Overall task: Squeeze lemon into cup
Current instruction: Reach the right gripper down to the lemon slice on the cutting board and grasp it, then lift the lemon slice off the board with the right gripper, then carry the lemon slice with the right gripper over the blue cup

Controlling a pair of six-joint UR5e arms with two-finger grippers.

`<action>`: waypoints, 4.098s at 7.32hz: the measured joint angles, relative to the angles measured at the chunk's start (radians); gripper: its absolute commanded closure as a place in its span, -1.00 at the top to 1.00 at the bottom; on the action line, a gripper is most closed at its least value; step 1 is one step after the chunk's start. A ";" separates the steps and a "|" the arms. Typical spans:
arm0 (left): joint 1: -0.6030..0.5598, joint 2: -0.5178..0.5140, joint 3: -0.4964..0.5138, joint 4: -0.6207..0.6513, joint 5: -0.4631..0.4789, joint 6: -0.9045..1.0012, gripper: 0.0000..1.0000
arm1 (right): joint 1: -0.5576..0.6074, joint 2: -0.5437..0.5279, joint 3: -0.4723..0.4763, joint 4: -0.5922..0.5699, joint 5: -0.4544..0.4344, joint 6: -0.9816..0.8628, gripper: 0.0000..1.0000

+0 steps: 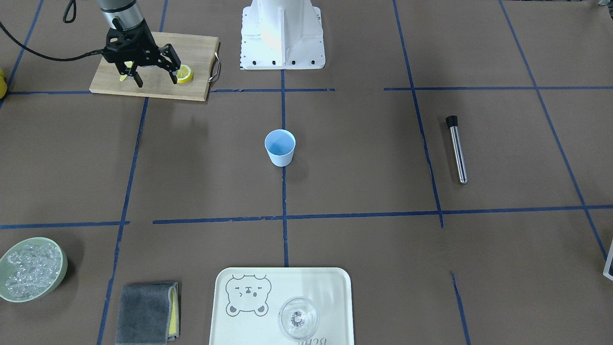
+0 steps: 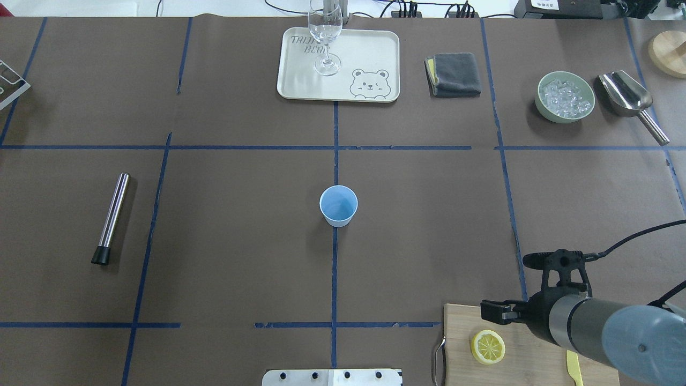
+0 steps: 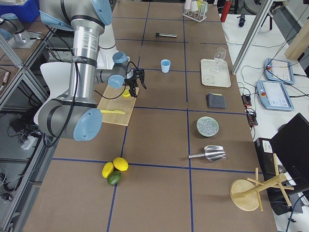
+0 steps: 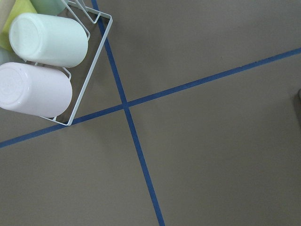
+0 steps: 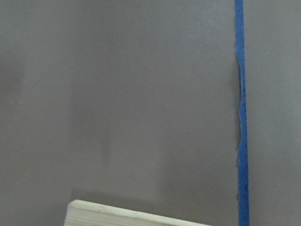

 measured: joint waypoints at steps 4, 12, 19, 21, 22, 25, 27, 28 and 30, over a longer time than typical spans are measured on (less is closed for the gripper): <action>0.002 0.000 -0.002 -0.026 -0.001 0.000 1.00 | -0.141 0.006 -0.029 -0.003 -0.112 0.046 1.00; 0.004 0.000 -0.005 -0.028 -0.001 0.000 1.00 | -0.165 0.062 -0.077 -0.047 -0.128 0.045 0.93; 0.004 0.002 -0.005 -0.026 -0.001 0.000 1.00 | -0.165 0.065 -0.066 -0.061 -0.125 0.043 -1.00; 0.004 0.002 -0.005 -0.026 -0.001 0.000 1.00 | -0.158 0.062 -0.041 -0.062 -0.125 0.043 -1.00; 0.004 0.002 -0.005 -0.026 -0.001 0.000 1.00 | -0.153 0.059 -0.026 -0.066 -0.125 0.043 -1.00; 0.004 0.004 -0.004 -0.025 -0.001 0.000 1.00 | -0.114 0.085 0.080 -0.198 -0.091 0.042 -1.00; 0.004 0.006 -0.003 -0.025 -0.001 0.000 1.00 | -0.039 0.228 0.092 -0.353 -0.005 0.036 -1.00; 0.004 0.006 -0.003 -0.024 -0.001 0.000 1.00 | 0.008 0.344 0.079 -0.460 0.035 0.028 -1.00; 0.004 0.006 -0.002 -0.024 -0.001 0.000 1.00 | 0.134 0.613 0.005 -0.671 0.133 -0.017 -1.00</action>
